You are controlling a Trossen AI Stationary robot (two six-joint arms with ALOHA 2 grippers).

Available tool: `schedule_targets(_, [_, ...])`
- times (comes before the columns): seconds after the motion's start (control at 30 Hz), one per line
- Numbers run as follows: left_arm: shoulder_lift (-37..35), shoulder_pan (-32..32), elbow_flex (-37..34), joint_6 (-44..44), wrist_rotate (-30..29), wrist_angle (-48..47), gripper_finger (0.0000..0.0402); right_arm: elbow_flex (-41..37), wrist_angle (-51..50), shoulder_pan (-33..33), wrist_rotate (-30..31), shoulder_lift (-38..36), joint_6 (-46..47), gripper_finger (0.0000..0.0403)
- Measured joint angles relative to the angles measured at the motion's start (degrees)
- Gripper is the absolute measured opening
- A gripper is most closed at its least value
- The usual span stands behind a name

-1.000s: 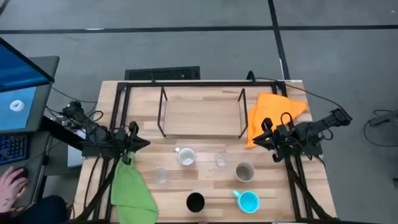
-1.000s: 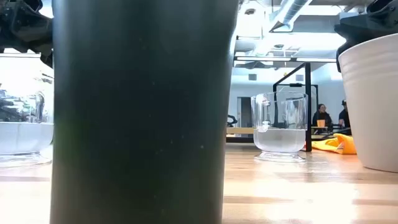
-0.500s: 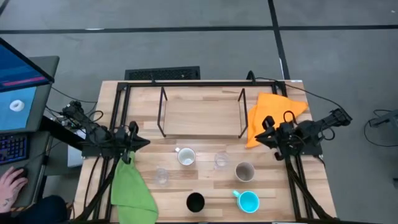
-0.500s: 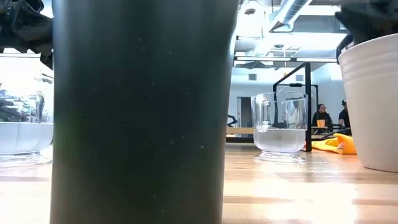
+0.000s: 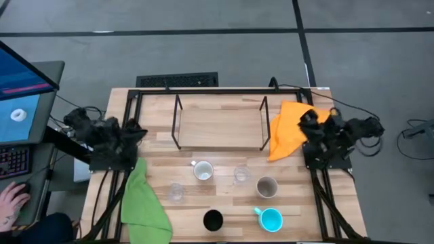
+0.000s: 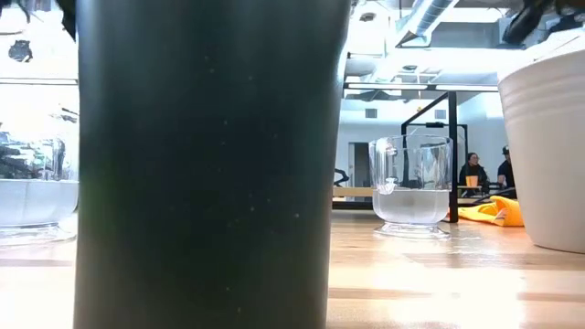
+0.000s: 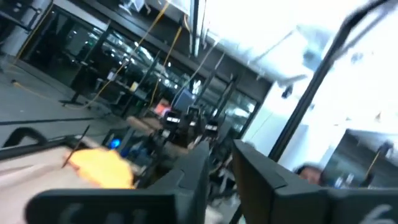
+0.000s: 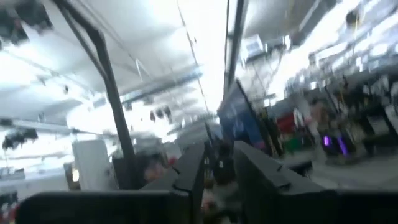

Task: Stack small to large cups/mugs on shelf
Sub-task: Put the white cup on the shelf

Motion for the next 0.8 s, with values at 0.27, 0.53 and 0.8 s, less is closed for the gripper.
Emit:
schedule_targets(0.27, [17.6,0.0,19.6,10.15,1.3,-0.45,0.0137,19.9,-12.89,-0.02,0.05,10.39,-3.88,0.0205])
schedule_targets(0.53, [34.55,0.0,43.73,8.39,2.45,-23.71,0.0156,45.97,-38.22,-0.02,0.05,28.72,-1.19,0.0228])
schedule_targets(0.8, [46.31,0.0,61.91,-11.13,5.68,-50.89,0.0156,69.06,-66.51,-0.02,0.01,45.63,8.48,0.0224])
